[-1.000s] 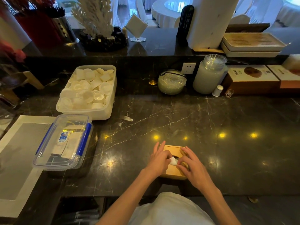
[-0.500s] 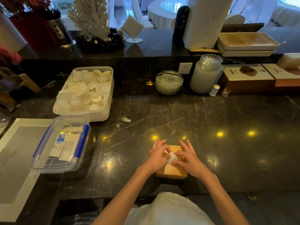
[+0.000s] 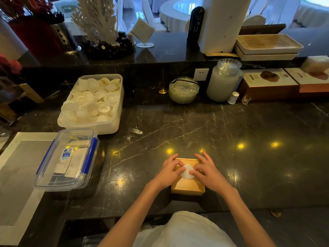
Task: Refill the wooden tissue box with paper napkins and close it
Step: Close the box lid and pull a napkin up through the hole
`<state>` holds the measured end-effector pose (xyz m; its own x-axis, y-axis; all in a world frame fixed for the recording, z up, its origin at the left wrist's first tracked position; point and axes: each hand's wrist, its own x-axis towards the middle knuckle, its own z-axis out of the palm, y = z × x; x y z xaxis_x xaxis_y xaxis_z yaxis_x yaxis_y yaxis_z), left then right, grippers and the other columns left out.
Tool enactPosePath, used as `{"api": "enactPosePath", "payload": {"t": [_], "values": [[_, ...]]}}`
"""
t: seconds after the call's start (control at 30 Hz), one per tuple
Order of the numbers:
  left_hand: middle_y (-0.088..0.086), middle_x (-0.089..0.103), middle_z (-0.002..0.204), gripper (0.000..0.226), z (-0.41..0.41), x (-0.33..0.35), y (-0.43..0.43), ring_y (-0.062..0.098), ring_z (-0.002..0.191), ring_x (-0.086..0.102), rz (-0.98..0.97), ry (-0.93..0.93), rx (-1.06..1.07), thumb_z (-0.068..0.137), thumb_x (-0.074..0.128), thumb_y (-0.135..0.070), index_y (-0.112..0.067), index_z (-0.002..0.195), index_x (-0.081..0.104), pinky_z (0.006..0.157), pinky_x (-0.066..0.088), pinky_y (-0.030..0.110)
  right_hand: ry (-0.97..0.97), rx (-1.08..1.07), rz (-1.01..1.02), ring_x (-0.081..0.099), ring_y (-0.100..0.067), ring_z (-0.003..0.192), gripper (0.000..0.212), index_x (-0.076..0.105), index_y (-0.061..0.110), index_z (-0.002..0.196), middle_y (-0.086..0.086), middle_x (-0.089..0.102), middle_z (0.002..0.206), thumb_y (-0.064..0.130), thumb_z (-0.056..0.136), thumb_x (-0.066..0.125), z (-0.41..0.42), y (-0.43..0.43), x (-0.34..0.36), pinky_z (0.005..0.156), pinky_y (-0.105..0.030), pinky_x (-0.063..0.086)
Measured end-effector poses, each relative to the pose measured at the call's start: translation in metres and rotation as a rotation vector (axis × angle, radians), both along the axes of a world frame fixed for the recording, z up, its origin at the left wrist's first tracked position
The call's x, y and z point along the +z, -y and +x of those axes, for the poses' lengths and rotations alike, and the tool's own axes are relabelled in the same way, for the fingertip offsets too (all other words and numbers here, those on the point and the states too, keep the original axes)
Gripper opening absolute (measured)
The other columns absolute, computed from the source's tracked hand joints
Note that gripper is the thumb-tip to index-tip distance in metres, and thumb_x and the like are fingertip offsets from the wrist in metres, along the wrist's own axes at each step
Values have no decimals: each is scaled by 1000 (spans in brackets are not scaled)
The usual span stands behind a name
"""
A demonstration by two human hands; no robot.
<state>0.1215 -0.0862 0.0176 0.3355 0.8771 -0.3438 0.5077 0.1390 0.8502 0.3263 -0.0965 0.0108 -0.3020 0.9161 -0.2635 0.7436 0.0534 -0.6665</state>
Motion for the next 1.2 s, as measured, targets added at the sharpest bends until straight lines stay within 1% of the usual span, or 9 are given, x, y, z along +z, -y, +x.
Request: {"api": "enactPosePath", "payload": {"t": [0.1, 0.23, 0.3, 0.43, 0.63, 0.77, 0.93, 1.07, 1.2], "values": [[-6, 19, 163, 14, -1, -2, -2, 20, 150, 11, 0, -24, -28, 98, 55, -31, -22, 102, 65, 122, 12, 51, -116, -50, -44, 0, -11, 151, 25, 71, 25, 87, 11, 23, 160, 40, 96, 53, 1, 1, -9, 121, -47, 10], [-4, 18, 162, 12, 0, -3, -6, 22, 149, 14, -3, -59, -42, 98, 54, -32, -28, 88, 60, 121, 15, 51, -231, -146, -16, 28, -8, 143, 28, 70, 25, 83, 17, 30, 155, 38, 98, 51, 0, 7, -28, 115, -49, 31], [-3, 18, 162, 13, 3, -4, -6, 22, 148, 16, -9, -54, -33, 98, 54, -33, -27, 87, 59, 120, 17, 51, -256, -192, -13, 34, -4, 138, 30, 69, 22, 83, 19, 31, 154, 38, 99, 49, -2, 9, -32, 112, -46, 36], [-4, 20, 159, 15, 6, -11, -7, 22, 146, 20, -7, -42, -23, 97, 54, -34, -21, 91, 59, 119, 21, 52, -274, -215, -14, 33, 0, 137, 30, 69, 24, 87, 24, 29, 154, 40, 100, 47, -3, 11, -36, 112, -42, 35], [-2, 17, 158, 21, 6, -12, -6, 24, 144, 18, -20, -66, -73, 99, 51, -36, -20, 92, 62, 119, 20, 50, -189, -121, -3, 21, 1, 139, 41, 72, 20, 83, 17, 25, 158, 53, 94, 50, -4, 8, -27, 111, -35, 29], [-4, 19, 157, 32, 3, -16, -10, 23, 142, 19, -26, -85, -83, 98, 53, -38, -12, 91, 70, 118, 20, 50, -208, -134, -63, 23, -5, 139, 42, 75, 20, 85, 17, 23, 157, 52, 95, 50, -4, 3, -32, 114, -44, 29], [-7, 29, 149, 30, 7, -18, -12, 21, 137, 27, -40, -77, -34, 98, 53, -38, -24, 73, 64, 116, 26, 46, -185, -166, -57, 27, -3, 132, 40, 74, 21, 87, 25, 26, 149, 50, 97, 47, -7, 2, -38, 113, -43, 30], [-7, 21, 158, 33, 5, -20, -11, 22, 143, 20, -8, -86, -70, 97, 53, -40, -17, 84, 72, 118, 21, 52, -208, -174, -51, 28, -5, 132, 37, 73, 23, 85, 31, 25, 141, 47, 98, 47, -8, 4, -37, 111, -39, 30], [-8, 14, 161, 40, 1, -21, -10, 23, 146, 17, -4, -101, -125, 95, 54, -46, -13, 90, 74, 117, 21, 53, -200, -171, -34, 25, -3, 132, 42, 73, 23, 87, 31, 26, 140, 52, 97, 44, -8, 3, -42, 114, -46, 26]]}}
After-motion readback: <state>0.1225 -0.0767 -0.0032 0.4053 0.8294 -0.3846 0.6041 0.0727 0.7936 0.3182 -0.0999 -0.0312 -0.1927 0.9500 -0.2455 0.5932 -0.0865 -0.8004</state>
